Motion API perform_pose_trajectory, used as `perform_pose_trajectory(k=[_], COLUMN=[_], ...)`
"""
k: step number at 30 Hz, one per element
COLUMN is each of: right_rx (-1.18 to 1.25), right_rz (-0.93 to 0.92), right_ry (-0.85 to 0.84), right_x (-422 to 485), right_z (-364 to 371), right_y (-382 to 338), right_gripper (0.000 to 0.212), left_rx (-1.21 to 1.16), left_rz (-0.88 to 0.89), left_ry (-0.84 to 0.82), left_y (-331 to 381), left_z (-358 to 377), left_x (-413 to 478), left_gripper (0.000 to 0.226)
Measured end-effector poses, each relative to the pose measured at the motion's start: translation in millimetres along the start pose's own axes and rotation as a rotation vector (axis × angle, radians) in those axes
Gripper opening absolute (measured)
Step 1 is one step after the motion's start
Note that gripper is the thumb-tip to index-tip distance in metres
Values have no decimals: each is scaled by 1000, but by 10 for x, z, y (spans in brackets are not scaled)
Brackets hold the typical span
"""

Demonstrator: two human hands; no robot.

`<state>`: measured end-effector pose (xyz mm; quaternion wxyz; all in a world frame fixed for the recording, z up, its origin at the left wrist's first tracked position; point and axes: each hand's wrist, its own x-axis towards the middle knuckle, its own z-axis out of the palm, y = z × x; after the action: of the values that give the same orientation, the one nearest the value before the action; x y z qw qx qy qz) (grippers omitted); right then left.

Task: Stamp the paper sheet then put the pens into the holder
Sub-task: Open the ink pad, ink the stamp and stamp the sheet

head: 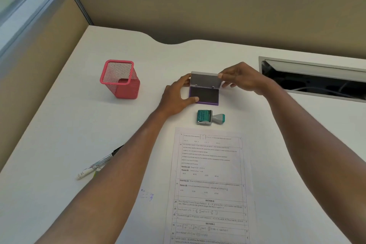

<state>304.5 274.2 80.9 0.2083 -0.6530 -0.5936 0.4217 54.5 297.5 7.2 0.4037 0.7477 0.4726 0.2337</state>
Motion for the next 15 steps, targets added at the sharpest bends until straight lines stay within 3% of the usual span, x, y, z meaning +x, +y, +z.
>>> perform_pose_trajectory(k=[5, 9, 12, 15], right_rx=[41, -126, -177, -246], right_rz=[45, 28, 44, 85], right_ry=[212, 359, 132, -93], right_x=[43, -129, -478, -761], right_z=[104, 84, 120, 362], right_y=[29, 8, -11, 2], right_gripper=[32, 23, 16, 42], left_rx=[12, 37, 159, 213], left_rz=[31, 81, 122, 136], left_ry=[23, -23, -75, -90], left_y=[3, -51, -85, -89], left_z=[14, -16, -33, -29], left_x=[-17, -15, 2, 7], left_gripper=[96, 90, 81, 76])
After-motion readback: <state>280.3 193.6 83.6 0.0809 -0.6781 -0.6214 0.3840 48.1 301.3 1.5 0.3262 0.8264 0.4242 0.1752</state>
